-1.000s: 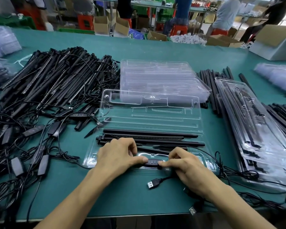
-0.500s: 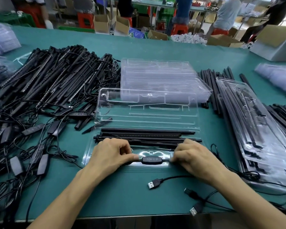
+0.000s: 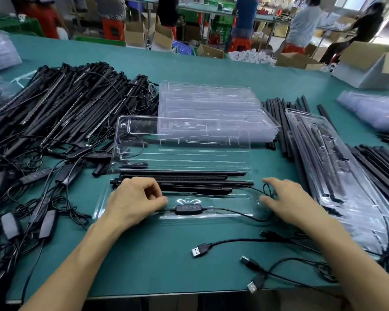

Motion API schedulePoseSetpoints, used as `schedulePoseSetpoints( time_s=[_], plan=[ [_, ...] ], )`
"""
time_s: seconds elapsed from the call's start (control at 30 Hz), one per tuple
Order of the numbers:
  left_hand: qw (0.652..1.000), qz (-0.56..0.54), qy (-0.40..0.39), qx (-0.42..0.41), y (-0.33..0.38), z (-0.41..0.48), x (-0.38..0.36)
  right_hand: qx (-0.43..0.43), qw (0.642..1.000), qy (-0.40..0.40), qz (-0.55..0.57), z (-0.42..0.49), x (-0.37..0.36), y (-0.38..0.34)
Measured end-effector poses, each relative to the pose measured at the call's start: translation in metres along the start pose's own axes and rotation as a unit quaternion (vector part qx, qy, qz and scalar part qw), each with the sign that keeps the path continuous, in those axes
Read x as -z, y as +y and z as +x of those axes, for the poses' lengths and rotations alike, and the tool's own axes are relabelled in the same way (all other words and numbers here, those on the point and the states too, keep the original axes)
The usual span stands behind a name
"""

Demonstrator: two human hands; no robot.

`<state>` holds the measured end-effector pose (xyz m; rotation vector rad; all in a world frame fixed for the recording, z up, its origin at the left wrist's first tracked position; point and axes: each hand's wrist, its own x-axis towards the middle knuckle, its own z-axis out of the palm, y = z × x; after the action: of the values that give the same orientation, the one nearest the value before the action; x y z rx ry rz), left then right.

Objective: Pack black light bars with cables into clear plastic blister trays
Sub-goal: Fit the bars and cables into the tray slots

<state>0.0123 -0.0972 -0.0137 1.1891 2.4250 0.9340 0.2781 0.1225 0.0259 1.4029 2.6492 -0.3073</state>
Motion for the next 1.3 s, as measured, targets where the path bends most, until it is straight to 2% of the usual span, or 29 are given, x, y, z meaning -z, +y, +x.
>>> schedulePoseSetpoints(
  time_s=[0.07,0.13,0.2,0.3,0.37,0.43,0.47,0.5,0.57,0.6,0.7,0.83,0.9,1.03,1.1,1.13,1.17,1.23,1.27,1.3],
  plan=[
    [0.997,0.042,0.070,0.007,0.013,-0.003,-0.006,-0.010,0.999,-0.038,0.020,0.004,-0.003,-0.002],
    [0.992,0.060,0.099,-0.051,0.033,-0.007,-0.018,-0.016,0.997,-0.038,0.058,0.009,-0.001,-0.003],
    [0.990,0.049,0.036,-0.128,0.051,-0.009,-0.033,-0.016,0.994,-0.001,0.105,0.011,0.003,-0.005],
    [0.983,0.043,-0.064,-0.164,0.060,-0.004,-0.051,0.002,0.965,0.104,0.239,0.009,0.006,-0.008],
    [0.983,0.045,-0.074,-0.161,0.056,0.000,-0.057,-0.003,0.915,0.138,0.379,0.009,0.006,-0.013],
    [0.984,0.041,-0.069,-0.157,0.055,0.001,-0.061,-0.036,0.818,0.124,0.561,0.009,0.005,-0.020],
    [0.985,0.042,-0.068,-0.156,0.055,0.001,-0.062,-0.050,0.766,0.106,0.632,0.009,0.004,-0.023],
    [0.985,0.046,-0.071,-0.153,0.056,0.002,-0.062,-0.058,0.730,0.085,0.676,0.008,0.002,-0.027],
    [0.985,0.053,-0.078,-0.147,0.057,0.003,-0.062,-0.062,0.696,0.038,0.715,0.006,-0.007,-0.031],
    [0.985,0.053,-0.080,-0.146,0.057,0.004,-0.062,-0.061,0.693,0.013,0.718,0.005,-0.011,-0.032],
    [0.984,0.044,-0.078,-0.152,0.056,0.003,-0.061,-0.060,0.736,-0.018,0.674,0.002,-0.023,-0.030],
    [0.981,0.068,-0.033,-0.181,0.062,-0.003,-0.063,-0.035,0.812,0.009,0.583,0.003,-0.025,-0.025],
    [0.973,0.077,0.002,-0.219,0.071,-0.009,-0.066,-0.028,0.811,0.041,0.583,0.004,-0.025,-0.025],
    [0.961,0.070,0.030,-0.266,0.092,-0.019,-0.081,-0.053,0.771,0.081,0.630,0.009,-0.024,-0.026],
    [0.964,0.068,0.025,-0.254,0.098,-0.020,-0.089,-0.067,0.772,0.091,0.626,0.009,-0.022,-0.025],
    [0.967,0.068,0.023,-0.243,0.100,-0.019,-0.093,-0.073,0.783,0.099,0.609,0.009,-0.022,-0.023],
    [0.970,0.067,0.018,-0.233,0.101,-0.017,-0.096,-0.077,0.812,0.108,0.569,0.010,-0.021,-0.020],
    [0.974,0.073,0.005,-0.216,0.103,-0.014,-0.102,-0.068,0.900,0.109,0.416,0.010,-0.017,-0.012],
    [0.976,0.078,-0.005,-0.205,0.103,-0.012,-0.103,-0.056,0.931,0.097,0.348,0.010,-0.013,-0.008],
    [0.978,0.081,-0.018,-0.191,0.103,-0.010,-0.103,-0.045,0.946,0.082,0.310,0.009,-0.009,-0.006]
  ],
)
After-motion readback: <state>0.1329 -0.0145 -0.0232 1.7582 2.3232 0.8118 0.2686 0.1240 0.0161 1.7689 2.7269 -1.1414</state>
